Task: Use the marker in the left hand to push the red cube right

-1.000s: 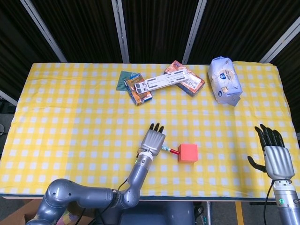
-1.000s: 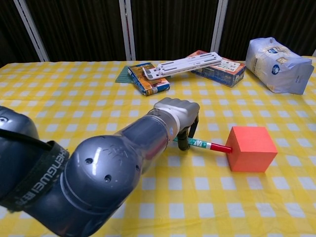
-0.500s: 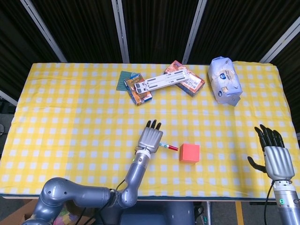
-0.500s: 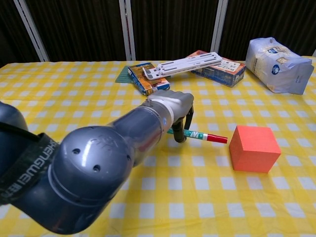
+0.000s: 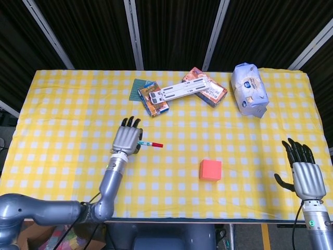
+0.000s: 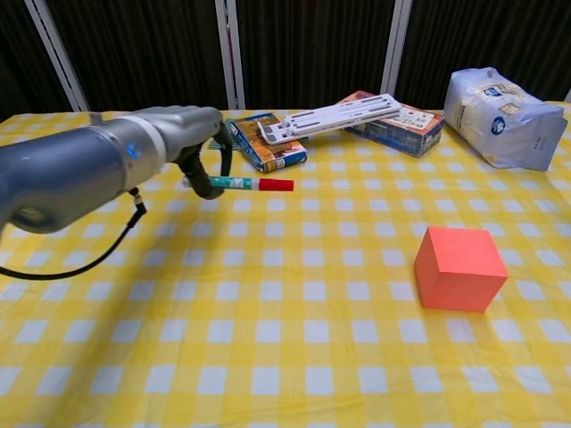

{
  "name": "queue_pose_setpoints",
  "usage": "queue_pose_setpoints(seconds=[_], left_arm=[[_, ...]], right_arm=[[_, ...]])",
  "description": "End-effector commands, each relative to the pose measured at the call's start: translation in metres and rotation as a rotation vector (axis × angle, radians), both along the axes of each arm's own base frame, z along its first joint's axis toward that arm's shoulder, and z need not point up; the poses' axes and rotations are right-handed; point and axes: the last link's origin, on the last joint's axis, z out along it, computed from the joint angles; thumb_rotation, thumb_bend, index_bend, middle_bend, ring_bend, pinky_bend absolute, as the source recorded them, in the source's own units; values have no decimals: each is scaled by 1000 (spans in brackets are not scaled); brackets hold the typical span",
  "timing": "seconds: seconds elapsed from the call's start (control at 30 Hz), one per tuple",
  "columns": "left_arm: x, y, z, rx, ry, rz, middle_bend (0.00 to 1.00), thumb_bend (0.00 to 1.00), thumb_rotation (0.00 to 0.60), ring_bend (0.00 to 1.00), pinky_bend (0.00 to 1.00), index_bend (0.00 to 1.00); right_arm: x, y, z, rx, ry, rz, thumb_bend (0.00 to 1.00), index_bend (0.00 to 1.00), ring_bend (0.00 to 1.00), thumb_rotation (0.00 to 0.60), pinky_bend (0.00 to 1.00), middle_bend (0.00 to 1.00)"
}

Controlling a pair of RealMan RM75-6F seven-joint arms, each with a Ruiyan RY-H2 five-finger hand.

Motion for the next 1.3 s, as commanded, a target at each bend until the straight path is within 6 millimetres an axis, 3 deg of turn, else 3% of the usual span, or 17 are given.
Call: queue_pose_setpoints(seconds=[0.03, 0.2, 0.4, 0.83, 1.0, 1.3], left_arm=[[-37, -6, 19, 10, 8, 43, 98, 471, 600, 0, 85, 567], [-75, -11, 29, 12, 56, 82, 98, 438, 600, 0, 85, 564], [-97, -14, 35, 15, 70, 101, 97, 427, 600, 0, 85, 555], [-121, -17, 37, 7, 115, 115, 70, 345, 600, 0, 80, 524], [-126, -19, 38, 5, 109, 123, 29, 279, 600, 0, 61, 438], [-133, -19, 48, 24, 83, 140, 11, 266, 600, 0, 43, 341]], right_arm=[[0, 0, 0, 0, 0, 0, 321, 0, 0, 600, 0, 0], [1, 0, -1, -1, 0, 0, 321, 0, 0, 600, 0, 0], [1, 0, -1, -3, -1, -1, 322, 0, 0, 600, 0, 0], [1, 0, -1, -3, -5, 0, 321, 0, 0, 600, 0, 0], [1, 0, -1, -3, -12, 2, 322, 0, 0, 600, 0, 0], [2, 0, -1, -4, -12, 3, 321, 0, 0, 600, 0, 0]])
